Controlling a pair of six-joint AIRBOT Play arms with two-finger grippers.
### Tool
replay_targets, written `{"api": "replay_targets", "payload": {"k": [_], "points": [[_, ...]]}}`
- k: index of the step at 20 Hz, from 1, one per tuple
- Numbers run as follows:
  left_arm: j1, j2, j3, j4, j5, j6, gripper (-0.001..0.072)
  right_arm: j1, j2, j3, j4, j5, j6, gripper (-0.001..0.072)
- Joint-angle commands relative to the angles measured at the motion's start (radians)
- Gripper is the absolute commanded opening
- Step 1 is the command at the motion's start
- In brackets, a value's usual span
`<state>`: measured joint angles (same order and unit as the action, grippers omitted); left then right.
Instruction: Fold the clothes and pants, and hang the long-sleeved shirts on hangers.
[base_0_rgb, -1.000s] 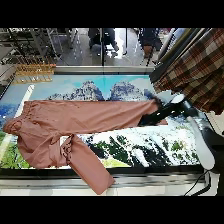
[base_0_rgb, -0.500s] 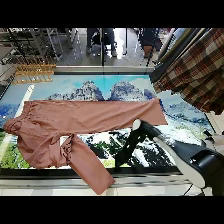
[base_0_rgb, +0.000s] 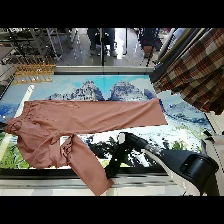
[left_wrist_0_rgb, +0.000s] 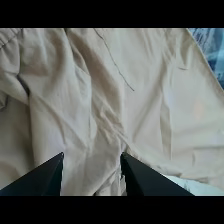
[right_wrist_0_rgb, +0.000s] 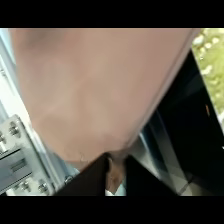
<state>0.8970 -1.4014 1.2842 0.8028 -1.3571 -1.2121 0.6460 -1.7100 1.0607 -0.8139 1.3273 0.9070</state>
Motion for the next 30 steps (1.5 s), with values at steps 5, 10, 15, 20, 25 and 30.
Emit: {"api": "replay_targets", "payload": {"k": [5, 10, 15, 20, 25, 30], "points": [[0.001, 0.001, -0.001, -0.026, 0.001, 0.003, 0.0367, -0.109, 0.090, 0.047, -0.185, 0.081, 0.102, 0.0015], [0.000, 0.000, -0.001, 0.007, 0.016, 0.015, 0.0366, -0.404, 0.406, 0.166, -0.793, -0.102, 0.419, 0.0015], [-0.004, -0.002, -0.053, 0.019, 0.054, 0.014, 0.0366, -0.732, 0.447, 0.262, -0.616, -0.446, 0.460, 0.0017], [-0.014, -0.002, -0.215, 0.019, 0.174, 0.015, 0.0368, -0.832, 0.311, 0.257, -0.594, -0.398, 0.461, 0.0613], [-0.014, -0.002, -0.320, 0.014, 0.309, 0.017, 0.0679, -1.034, 0.313, 0.164, -0.360, -0.172, 0.413, 0.0570], [-0.029, -0.004, -0.341, -0.028, 0.431, 0.053, 0.0701, -1.164, 0.313, -0.051, -0.139, -0.007, 0.332, 0.0571]]}}
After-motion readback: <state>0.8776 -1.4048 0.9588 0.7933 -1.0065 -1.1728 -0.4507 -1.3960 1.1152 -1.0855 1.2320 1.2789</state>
